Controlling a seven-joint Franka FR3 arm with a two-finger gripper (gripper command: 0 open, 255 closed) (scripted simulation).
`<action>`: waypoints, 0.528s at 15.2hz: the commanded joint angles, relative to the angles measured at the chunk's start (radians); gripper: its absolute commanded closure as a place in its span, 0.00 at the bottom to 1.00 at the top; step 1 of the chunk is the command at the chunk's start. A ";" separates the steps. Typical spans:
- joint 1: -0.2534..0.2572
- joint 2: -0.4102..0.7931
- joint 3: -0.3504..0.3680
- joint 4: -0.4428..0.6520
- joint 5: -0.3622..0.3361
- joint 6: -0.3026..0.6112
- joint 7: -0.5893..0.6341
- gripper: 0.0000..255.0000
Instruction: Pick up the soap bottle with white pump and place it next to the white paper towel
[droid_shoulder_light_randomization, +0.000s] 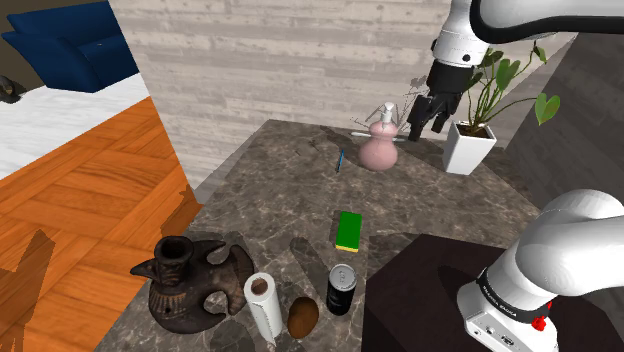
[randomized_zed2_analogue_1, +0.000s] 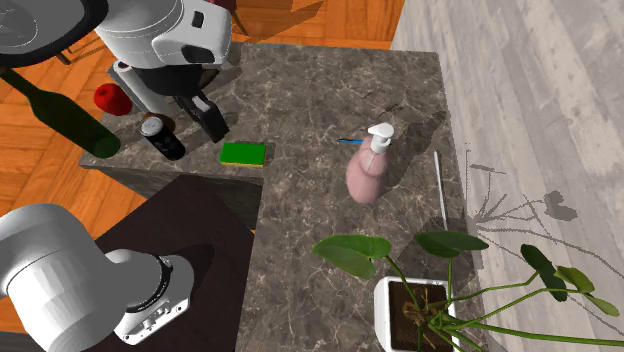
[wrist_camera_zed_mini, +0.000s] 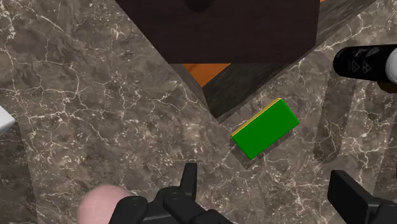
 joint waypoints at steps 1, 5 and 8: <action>0.000 0.000 0.000 0.000 0.000 0.000 0.000 0.00; -0.009 0.008 -0.099 -0.071 -0.052 0.122 -0.167 0.00; -0.013 0.042 -0.178 -0.103 -0.083 0.219 -0.294 0.00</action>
